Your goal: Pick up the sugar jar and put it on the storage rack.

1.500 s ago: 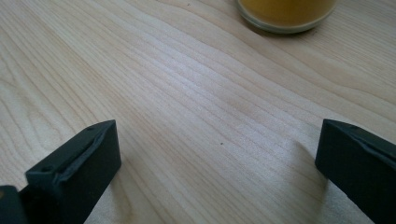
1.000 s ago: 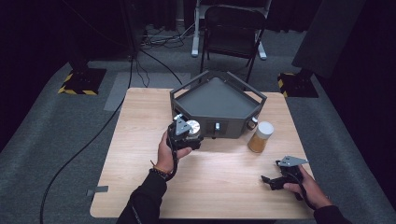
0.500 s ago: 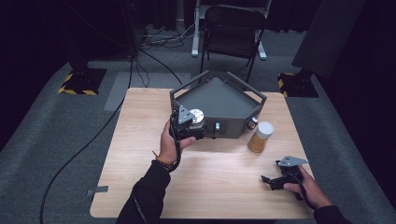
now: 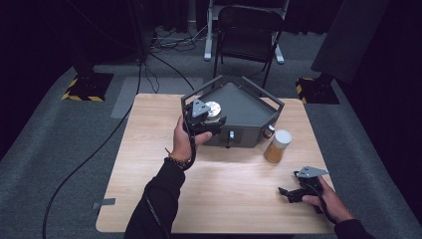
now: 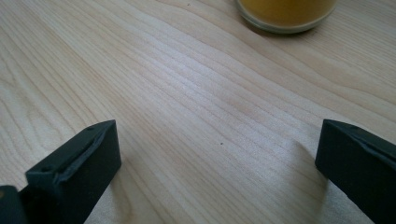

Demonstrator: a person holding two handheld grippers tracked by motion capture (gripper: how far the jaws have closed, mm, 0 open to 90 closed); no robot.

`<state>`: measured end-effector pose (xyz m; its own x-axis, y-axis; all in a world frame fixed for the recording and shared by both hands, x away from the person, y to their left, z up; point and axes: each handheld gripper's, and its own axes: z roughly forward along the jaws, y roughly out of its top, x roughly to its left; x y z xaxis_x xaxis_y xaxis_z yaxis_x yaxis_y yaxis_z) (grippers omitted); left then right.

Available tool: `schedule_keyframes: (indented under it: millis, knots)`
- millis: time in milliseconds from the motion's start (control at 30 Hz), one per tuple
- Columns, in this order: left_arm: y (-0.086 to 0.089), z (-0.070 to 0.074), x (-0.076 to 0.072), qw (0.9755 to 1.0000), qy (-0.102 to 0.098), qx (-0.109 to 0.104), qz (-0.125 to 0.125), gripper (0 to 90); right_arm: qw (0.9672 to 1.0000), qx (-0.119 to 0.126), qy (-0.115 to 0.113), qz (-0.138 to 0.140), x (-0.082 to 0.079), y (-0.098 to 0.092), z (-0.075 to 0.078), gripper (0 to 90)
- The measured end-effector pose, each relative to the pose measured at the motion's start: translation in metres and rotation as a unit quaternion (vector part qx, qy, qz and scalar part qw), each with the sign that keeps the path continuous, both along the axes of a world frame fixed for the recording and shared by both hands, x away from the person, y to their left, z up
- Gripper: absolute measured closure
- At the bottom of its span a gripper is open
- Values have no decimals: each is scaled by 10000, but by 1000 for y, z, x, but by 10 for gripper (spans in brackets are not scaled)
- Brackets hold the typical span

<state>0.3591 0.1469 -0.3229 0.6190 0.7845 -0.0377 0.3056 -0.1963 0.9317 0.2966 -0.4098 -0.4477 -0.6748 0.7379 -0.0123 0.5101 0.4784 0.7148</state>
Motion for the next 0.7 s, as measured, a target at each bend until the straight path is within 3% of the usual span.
schedule_keyframes:
  millis: [367, 700]
  knots:
    - [-8, 6, 22, 9999, 53, -70, 124, 307, 10000, 5, 0, -5, -1, -1, 0, 0]
    - [-17, 10, 39, 9998, -39, -82, 192, 307, 10000, 6, 3, -5, -1, -1, 0, 0]
